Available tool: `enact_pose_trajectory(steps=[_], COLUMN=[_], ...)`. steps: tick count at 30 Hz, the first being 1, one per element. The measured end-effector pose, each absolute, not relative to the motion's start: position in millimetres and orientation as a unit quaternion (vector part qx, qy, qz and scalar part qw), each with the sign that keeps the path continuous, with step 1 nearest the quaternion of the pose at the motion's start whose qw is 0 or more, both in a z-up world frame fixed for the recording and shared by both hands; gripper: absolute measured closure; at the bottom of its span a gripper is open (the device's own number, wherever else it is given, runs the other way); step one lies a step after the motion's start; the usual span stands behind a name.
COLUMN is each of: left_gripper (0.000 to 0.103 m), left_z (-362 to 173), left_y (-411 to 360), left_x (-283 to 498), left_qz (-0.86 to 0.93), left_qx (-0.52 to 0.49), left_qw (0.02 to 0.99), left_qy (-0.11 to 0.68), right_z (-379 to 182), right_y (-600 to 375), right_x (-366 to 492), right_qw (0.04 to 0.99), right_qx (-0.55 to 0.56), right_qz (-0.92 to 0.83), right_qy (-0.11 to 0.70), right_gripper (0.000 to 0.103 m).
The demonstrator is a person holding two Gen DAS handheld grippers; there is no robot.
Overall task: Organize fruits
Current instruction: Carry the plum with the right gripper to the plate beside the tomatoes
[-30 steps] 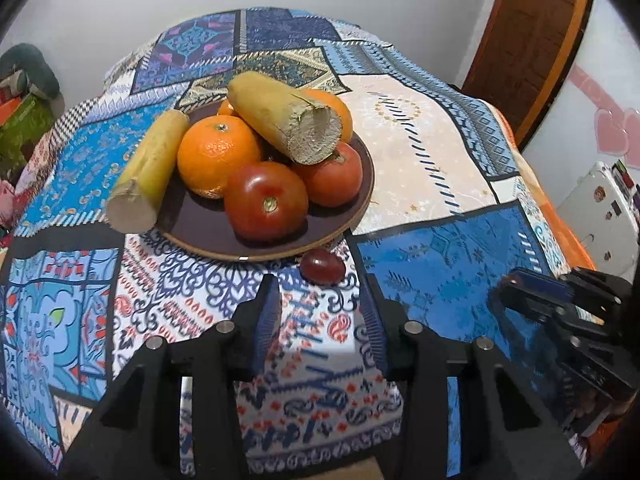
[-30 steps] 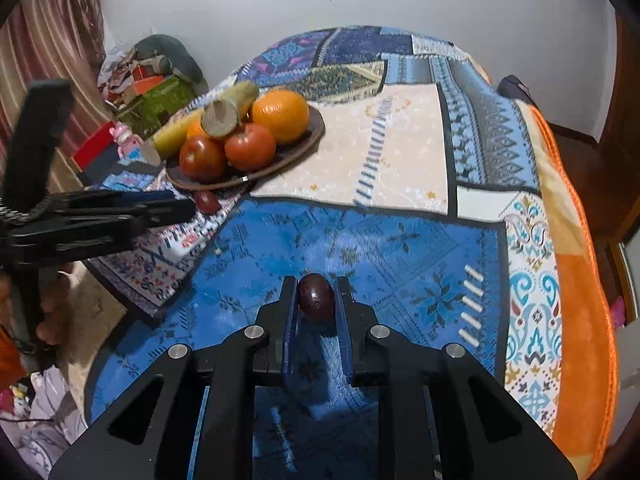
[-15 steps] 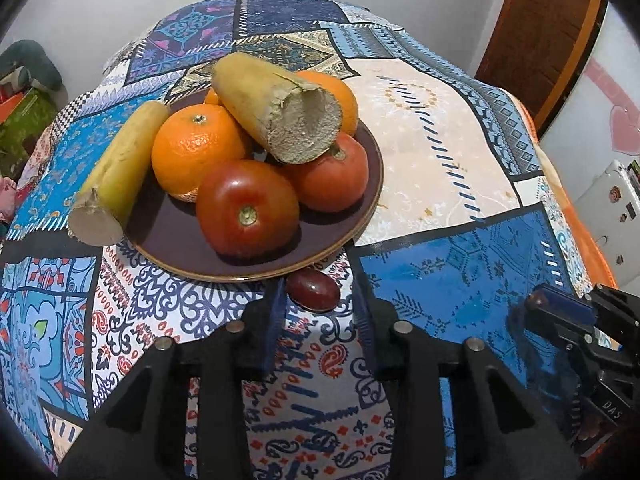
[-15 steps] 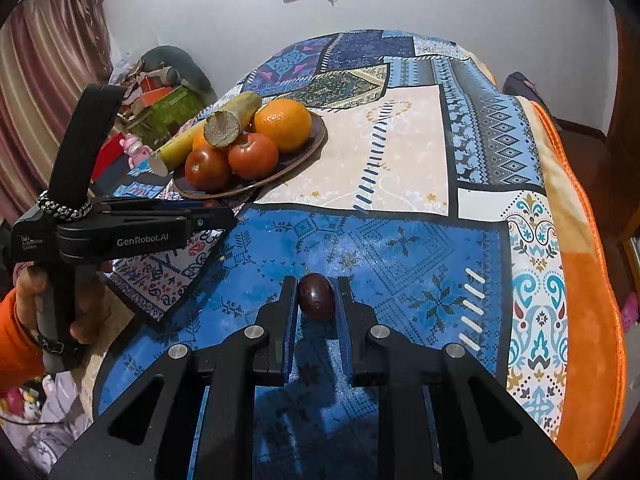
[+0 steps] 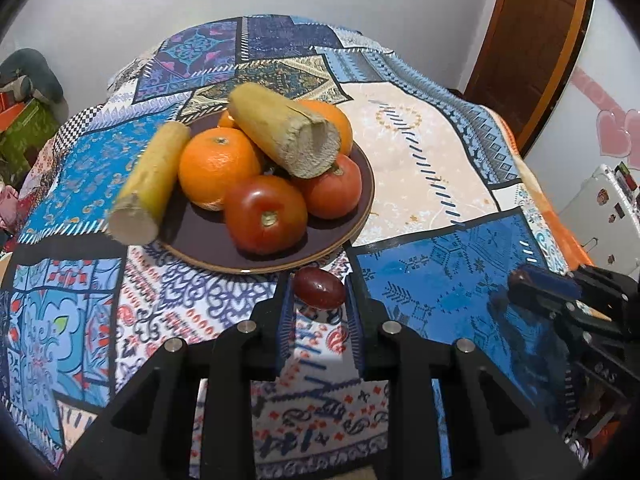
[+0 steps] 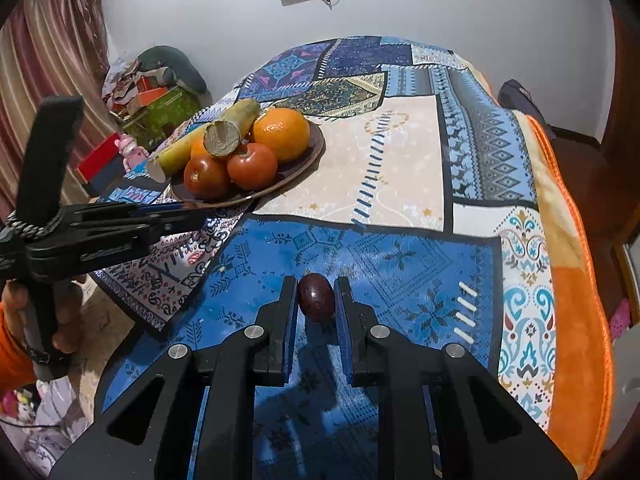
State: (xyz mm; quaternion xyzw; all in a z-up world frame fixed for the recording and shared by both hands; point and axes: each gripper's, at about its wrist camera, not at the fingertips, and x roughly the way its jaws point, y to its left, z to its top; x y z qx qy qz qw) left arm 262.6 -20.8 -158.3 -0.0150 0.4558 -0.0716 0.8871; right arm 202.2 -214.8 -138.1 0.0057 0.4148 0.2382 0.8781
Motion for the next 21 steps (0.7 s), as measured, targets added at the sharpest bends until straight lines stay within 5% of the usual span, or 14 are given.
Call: enact_pose_trajectory(steps=[21], left_gripper=[0.077], left_z=[-131], left_y=[51], left_x=[275], left_qz=[-0.052], left_qx=[-0.040], left_qw=[0.901], left_qy=[0.430], right_z=[-127], right_y=[-126], right_x=[249], right_qw=[0.869], right_qx=[-0.024], right_qz=[0.295], right_qy=[0.397], right_gripper=[0.086])
